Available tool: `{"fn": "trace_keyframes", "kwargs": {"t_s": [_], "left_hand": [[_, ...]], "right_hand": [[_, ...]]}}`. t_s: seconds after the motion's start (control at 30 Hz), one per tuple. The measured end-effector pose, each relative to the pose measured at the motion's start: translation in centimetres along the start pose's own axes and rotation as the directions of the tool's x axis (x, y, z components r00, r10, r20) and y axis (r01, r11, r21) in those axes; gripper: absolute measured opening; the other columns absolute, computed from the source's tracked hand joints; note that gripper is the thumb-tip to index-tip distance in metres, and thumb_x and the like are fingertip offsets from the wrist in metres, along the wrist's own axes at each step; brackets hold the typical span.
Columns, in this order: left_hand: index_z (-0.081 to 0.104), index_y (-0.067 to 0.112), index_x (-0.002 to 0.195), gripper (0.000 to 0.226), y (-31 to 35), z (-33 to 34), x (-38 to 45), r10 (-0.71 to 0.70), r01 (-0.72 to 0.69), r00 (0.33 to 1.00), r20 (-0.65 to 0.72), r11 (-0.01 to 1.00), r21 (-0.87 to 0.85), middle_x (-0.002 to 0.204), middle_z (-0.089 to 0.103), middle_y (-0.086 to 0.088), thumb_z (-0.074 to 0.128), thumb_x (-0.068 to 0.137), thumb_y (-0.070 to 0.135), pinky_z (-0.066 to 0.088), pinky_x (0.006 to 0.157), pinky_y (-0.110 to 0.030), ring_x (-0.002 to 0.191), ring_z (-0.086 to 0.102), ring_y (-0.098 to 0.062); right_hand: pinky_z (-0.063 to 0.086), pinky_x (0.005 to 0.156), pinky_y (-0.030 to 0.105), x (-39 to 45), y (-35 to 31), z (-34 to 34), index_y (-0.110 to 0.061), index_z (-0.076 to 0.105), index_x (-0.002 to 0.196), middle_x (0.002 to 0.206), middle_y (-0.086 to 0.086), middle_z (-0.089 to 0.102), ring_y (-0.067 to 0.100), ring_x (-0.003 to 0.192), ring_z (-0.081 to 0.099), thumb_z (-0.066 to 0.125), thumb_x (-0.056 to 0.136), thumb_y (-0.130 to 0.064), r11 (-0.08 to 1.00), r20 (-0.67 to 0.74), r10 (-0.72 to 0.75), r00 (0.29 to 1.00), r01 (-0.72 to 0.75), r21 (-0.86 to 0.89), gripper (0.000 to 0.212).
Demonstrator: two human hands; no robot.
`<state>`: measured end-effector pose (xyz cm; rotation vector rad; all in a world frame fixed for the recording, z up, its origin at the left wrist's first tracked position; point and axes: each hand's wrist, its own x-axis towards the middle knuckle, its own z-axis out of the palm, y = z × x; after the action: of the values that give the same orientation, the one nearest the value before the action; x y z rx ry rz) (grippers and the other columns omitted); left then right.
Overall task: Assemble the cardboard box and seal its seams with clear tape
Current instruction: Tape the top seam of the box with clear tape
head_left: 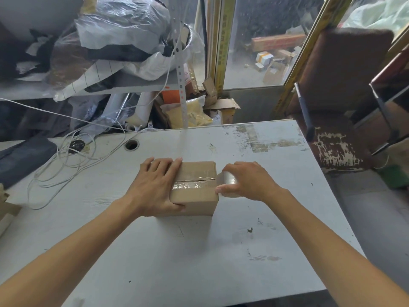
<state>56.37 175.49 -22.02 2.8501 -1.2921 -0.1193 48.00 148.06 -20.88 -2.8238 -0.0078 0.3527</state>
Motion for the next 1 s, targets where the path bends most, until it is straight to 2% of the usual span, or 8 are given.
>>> {"fn": "trace_keyframes", "kwargs": {"t_s": [0.07,0.2,0.33,0.5,0.67,0.87,0.93,1.0], "left_hand": [[0.032,0.010,0.151,0.125,-0.4,-0.2,-0.3,0.004,-0.004,1.000,0.000,1.000,0.000,0.134,0.049,-0.007,0.055,0.054,0.086,0.026,0.110,-0.044,0.125,0.045,-0.027],[0.027,0.015,0.152,0.120,-2.0,-0.4,-1.5,0.011,-0.010,1.000,0.027,1.000,-0.010,0.136,0.045,-0.003,0.057,0.058,0.084,0.028,0.108,-0.041,0.126,0.042,-0.025],[0.026,0.017,0.152,0.118,-3.1,-0.5,-2.4,0.000,0.001,0.999,0.041,1.000,-0.017,0.134,0.044,-0.003,0.059,0.059,0.082,0.028,0.107,-0.040,0.123,0.041,-0.024],[0.027,0.017,0.151,0.118,-3.3,-0.4,-2.4,0.015,-0.014,0.999,0.036,1.000,-0.026,0.134,0.044,-0.001,0.059,0.059,0.083,0.027,0.107,-0.038,0.123,0.041,-0.023],[0.021,0.020,0.153,0.119,-3.5,-0.5,-2.1,0.014,-0.012,0.998,0.062,1.000,-0.020,0.136,0.042,-0.002,0.057,0.059,0.083,0.024,0.109,-0.037,0.125,0.038,-0.024],[-0.004,0.033,0.152,0.126,-1.8,-2.3,-0.4,-0.055,0.053,0.967,0.247,0.998,0.014,0.148,0.024,-0.003,0.055,0.053,0.085,0.014,0.117,-0.045,0.136,0.025,-0.027],[-0.004,0.031,0.154,0.132,0.6,-2.3,0.9,-0.008,0.005,0.975,0.222,1.000,0.012,0.154,0.020,-0.005,0.050,0.050,0.090,0.007,0.120,-0.050,0.143,0.018,-0.026],[0.002,0.030,0.155,0.130,2.8,-1.6,1.9,0.082,-0.082,0.989,0.125,0.997,-0.002,0.152,0.025,-0.005,0.050,0.050,0.090,0.009,0.119,-0.051,0.141,0.022,-0.025]], "right_hand": [[0.039,0.073,0.029,-0.3,0.4,0.1,-0.029,0.057,0.125,0.101,-0.005,0.067,0.016,0.089,0.057,0.054,0.076,-0.079,0.998,-0.022,-0.040,0.999,0.041,0.046,0.070],[0.049,0.071,0.032,0.1,0.1,0.6,-0.032,0.055,0.125,0.098,-0.008,0.067,0.012,0.084,0.055,0.055,0.078,-0.076,0.997,-0.033,-0.073,0.997,0.073,0.015,0.064],[0.043,0.066,0.030,1.0,-0.4,1.2,-0.030,0.057,0.119,0.096,-0.007,0.068,0.014,0.082,0.055,0.056,0.078,-0.073,0.996,-0.058,-0.085,0.995,0.083,-0.029,0.059],[0.045,0.071,0.032,1.2,-0.2,2.3,-0.027,0.055,0.120,0.100,-0.005,0.066,0.019,0.090,0.059,0.056,0.079,-0.074,0.984,0.044,-0.052,0.998,0.058,-0.166,0.063],[0.046,0.074,0.033,0.9,0.6,2.1,-0.029,0.051,0.127,0.111,-0.005,0.066,0.019,0.095,0.060,0.062,0.077,-0.071,0.997,-0.016,-0.047,0.999,0.046,-0.055,0.067],[0.046,0.076,0.033,0.1,2.4,1.7,-0.027,0.047,0.129,0.117,-0.002,0.062,0.019,0.093,0.053,0.075,0.079,-0.048,0.992,0.024,-0.034,0.999,0.031,0.126,0.061],[0.048,0.078,0.034,0.1,2.8,2.3,-0.027,0.048,0.129,0.117,-0.001,0.062,0.019,0.094,0.054,0.076,0.080,-0.044,0.984,0.047,-0.034,0.998,0.025,0.177,0.059],[0.050,0.081,0.035,-0.1,3.3,3.2,-0.026,0.051,0.128,0.116,-0.002,0.064,0.019,0.095,0.057,0.075,0.080,-0.047,0.975,0.041,-0.046,0.998,0.036,0.218,0.058]]}}
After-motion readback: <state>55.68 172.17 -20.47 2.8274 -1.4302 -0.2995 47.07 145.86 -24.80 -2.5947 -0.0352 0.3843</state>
